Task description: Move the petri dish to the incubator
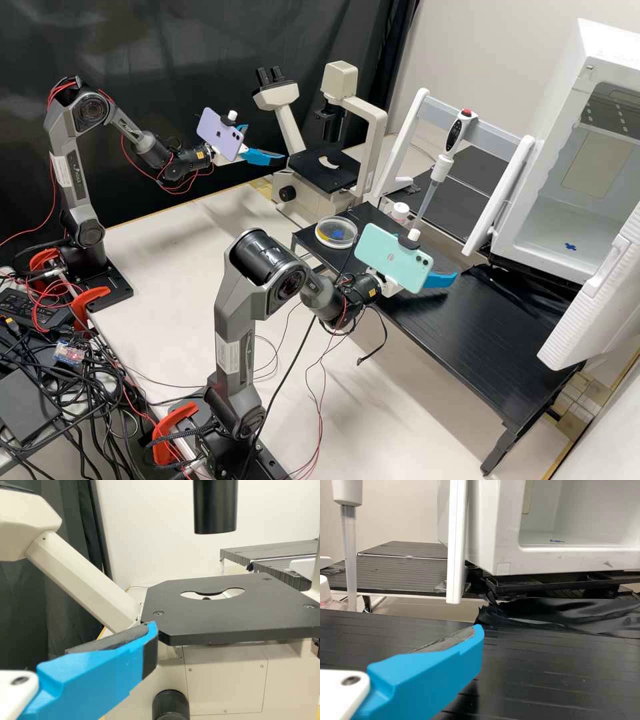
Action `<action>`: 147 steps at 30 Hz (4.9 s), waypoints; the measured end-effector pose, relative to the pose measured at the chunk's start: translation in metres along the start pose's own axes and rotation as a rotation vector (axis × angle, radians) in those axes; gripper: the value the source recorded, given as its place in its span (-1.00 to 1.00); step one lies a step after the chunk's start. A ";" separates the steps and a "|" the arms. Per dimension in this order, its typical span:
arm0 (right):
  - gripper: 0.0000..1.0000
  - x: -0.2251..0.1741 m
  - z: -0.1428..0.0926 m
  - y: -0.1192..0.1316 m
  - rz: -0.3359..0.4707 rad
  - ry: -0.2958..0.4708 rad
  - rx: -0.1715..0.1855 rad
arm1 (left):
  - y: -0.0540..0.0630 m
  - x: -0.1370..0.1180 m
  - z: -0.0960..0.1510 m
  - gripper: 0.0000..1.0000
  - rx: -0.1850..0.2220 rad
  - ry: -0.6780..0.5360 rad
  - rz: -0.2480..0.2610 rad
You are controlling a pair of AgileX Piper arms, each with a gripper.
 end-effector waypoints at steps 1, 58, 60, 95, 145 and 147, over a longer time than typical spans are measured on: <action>1.00 0.000 0.000 0.000 0.000 0.000 0.000 | 0.000 0.000 0.000 1.00 0.000 0.000 0.000; -1.00 -0.072 -0.059 -0.097 -0.248 0.265 -0.034 | 0.000 0.000 0.000 1.00 0.000 0.000 0.000; -1.00 -0.071 -0.059 -0.096 -0.248 0.264 -0.032 | 0.000 0.000 0.000 1.00 0.000 0.000 0.000; -1.00 -0.071 -0.059 -0.096 -0.247 0.264 -0.034 | 0.000 0.000 0.000 1.00 0.000 0.000 0.000; -1.00 0.128 0.075 0.137 0.236 -0.260 0.106 | 0.000 0.000 0.000 1.00 0.000 0.000 0.000; -1.00 0.128 0.077 0.141 0.234 -0.259 0.100 | 0.000 0.000 0.000 1.00 0.000 0.000 0.000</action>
